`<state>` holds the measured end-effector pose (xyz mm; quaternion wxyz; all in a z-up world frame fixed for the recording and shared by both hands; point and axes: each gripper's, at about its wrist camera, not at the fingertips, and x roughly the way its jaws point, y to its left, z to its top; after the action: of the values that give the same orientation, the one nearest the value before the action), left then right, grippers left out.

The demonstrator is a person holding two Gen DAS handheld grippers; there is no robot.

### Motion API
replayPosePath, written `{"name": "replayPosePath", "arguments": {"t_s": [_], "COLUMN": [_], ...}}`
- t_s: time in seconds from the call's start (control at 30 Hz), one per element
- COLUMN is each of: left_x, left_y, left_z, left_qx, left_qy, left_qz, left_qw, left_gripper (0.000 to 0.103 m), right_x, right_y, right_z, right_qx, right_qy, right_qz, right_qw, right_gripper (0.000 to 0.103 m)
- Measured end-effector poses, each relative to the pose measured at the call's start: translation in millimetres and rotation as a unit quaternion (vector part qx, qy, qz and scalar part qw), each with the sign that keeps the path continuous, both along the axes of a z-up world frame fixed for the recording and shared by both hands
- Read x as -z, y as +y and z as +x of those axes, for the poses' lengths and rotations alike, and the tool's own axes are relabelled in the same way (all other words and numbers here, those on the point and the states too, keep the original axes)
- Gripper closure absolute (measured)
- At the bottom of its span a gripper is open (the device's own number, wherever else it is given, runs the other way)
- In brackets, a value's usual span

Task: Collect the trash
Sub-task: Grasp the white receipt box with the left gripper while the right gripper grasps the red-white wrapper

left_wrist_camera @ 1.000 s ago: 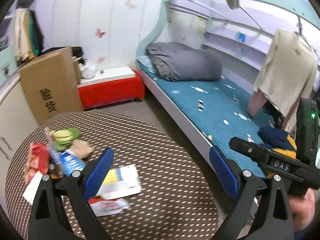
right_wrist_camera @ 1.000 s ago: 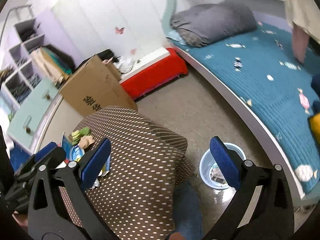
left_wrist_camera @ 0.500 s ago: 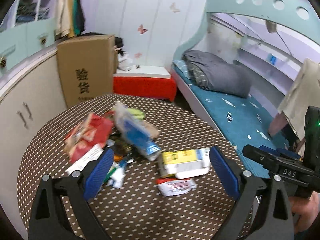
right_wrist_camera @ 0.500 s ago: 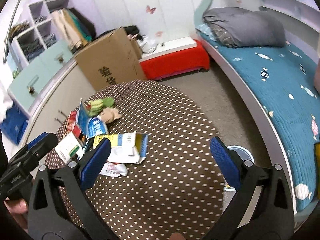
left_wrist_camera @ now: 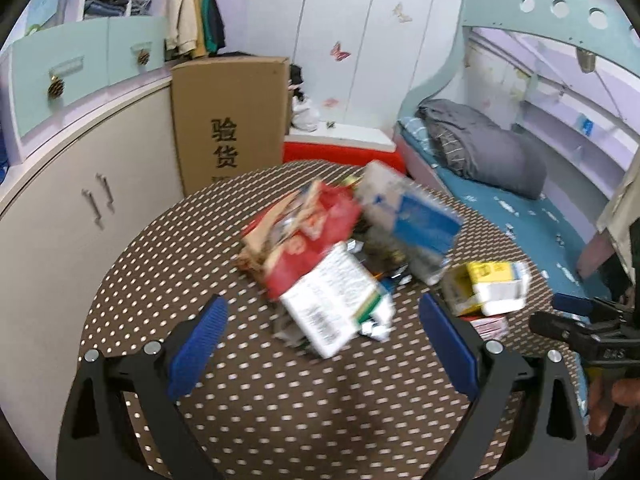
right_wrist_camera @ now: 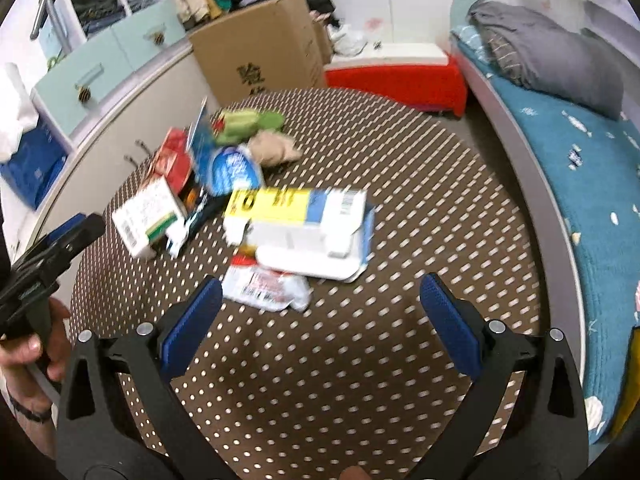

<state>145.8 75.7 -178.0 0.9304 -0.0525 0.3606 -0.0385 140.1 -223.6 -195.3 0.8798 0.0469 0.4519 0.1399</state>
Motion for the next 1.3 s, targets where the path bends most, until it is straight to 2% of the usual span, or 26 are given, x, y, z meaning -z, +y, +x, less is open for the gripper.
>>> {"name": "replayPosePath", "arguments": {"t_s": [0.2,0.4,0.5,0.6,0.67,0.7,0.77,0.8,0.83,0.87,0.93,1.0,1.07,1.23,1.27,1.3], "left_x": [27.9,33.7,40.1,38.1,39.1,40.0,40.0,40.3,40.3,40.2,40.1,39.7,39.0,41.4,42.0,42.1], "left_y": [10.6,3.9,0.1,1.0,-1.6,-2.1,-1.8,-3.9,-4.7,-4.2,-3.1,-3.6,-1.5,1.4,2.7,4.0], "left_z": [13.0,29.2,42.9,47.3,50.9,51.3,48.3,45.7,40.8,38.2,30.9,21.7,14.6,-4.5,-6.1,-6.9], "left_qx": [-0.001,0.048,0.057,0.061,0.070,0.072,0.076,0.076,0.075,0.074,0.070,0.065,0.062,0.054,0.048,0.043], "left_qy": [0.023,0.019,0.036,0.028,0.038,0.042,0.041,0.039,0.035,0.034,0.031,0.028,0.026,0.026,0.028,0.027], "left_qz": [0.014,-0.001,-0.006,-0.022,-0.024,-0.029,-0.041,-0.038,-0.037,-0.039,-0.041,-0.039,-0.040,-0.039,-0.039,-0.039], "left_qw": [0.9996,0.9987,0.9977,0.9975,0.9965,0.9961,0.9955,0.9956,0.9959,0.9960,0.9962,0.9967,0.9970,0.9974,0.9977,0.9979], "left_gripper": [0.009,0.009,0.009,0.011,0.048,0.049,0.057,0.059,0.060,0.062,0.063,0.065,0.065,0.063,0.055,0.041], "right_x": [19.2,26.2,28.2,30.7,32.6,34.0,36.0,36.8,36.9,36.4,35.1,34.4,33.9,33.9,34.1,34.3], "right_y": [18.8,30.9,36.9,44.9,51.2,54.0,60.5,62.5,65.1,68.4,71.3,68.1,63.0,53.0,51.3,49.2], "right_z": [-5.3,-5.9,-3.6,1.1,4.3,6.9,8.2,7.9,6.9,5.1,1.3,-2.5,-6.3,-18.4,-20.0,-19.1], "right_qx": [-0.006,-0.013,-0.015,-0.014,-0.015,-0.015,-0.014,-0.017,-0.019,-0.022,-0.033,-0.044,-0.048,-0.062,-0.063,-0.066], "right_qy": [0.017,0.020,0.017,0.015,0.011,0.009,-0.005,-0.009,-0.015,-0.021,-0.027,-0.022,-0.015,-0.004,0.000,0.000], "right_qz": [-0.005,-0.008,-0.010,-0.021,-0.024,-0.027,-0.043,-0.045,-0.050,-0.058,-0.067,-0.047,-0.031,-0.011,-0.003,0.000], "right_qw": [1.000,1.000,1.000,1.000,1.000,0.999,0.999,0.999,0.998,0.998,0.997,0.998,0.998,0.998,0.998,0.998], "right_gripper": [0.006,0.006,0.006,0.006,0.006,0.006,0.007,0.009,0.020,0.036,0.045,0.058,0.077,0.077,0.075,0.072]}}
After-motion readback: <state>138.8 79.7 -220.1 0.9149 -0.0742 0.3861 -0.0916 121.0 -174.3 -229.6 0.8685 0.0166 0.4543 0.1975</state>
